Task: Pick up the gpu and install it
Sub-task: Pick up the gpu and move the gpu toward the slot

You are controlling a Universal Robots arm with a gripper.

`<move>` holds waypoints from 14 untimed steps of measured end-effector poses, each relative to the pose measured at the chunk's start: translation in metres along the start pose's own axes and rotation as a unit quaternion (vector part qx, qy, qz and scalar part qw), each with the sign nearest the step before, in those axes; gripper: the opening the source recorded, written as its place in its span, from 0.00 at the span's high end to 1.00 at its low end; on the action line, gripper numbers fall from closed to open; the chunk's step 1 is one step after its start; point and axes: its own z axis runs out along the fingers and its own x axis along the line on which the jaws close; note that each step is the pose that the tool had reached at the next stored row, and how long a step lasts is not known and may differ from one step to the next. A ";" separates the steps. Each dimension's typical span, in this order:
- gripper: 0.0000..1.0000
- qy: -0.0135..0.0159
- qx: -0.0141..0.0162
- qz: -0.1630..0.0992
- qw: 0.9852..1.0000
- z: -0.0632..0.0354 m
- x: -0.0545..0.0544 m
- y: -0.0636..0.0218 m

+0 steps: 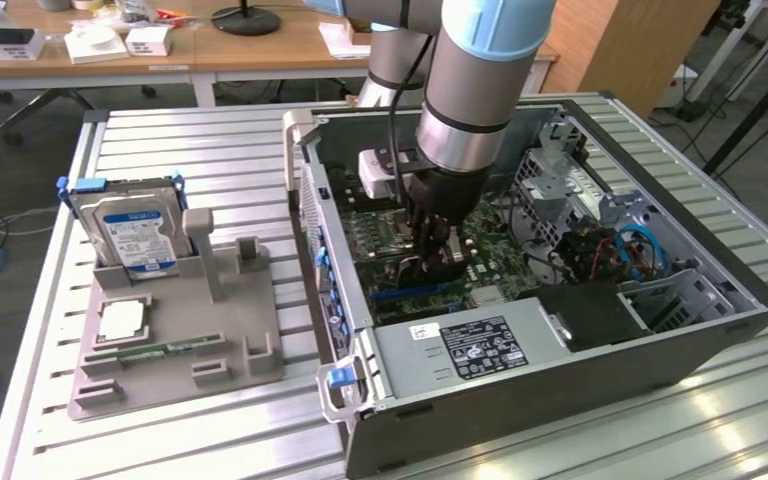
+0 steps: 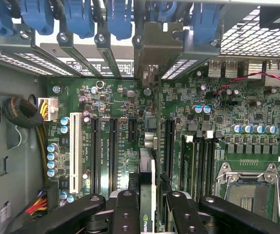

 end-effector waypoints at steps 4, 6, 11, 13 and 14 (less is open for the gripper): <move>0.74 0.000 0.000 0.000 1.000 0.0003 0.000 0.0000; 0.74 0.000 0.000 0.000 1.000 0.0006 0.000 0.0000; 0.74 0.000 0.000 0.000 1.000 0.0009 0.000 0.0000; 0.74 0.000 0.000 0.000 1.000 0.0009 0.000 0.0000; 0.74 0.000 0.000 0.000 1.000 0.0010 0.000 0.0000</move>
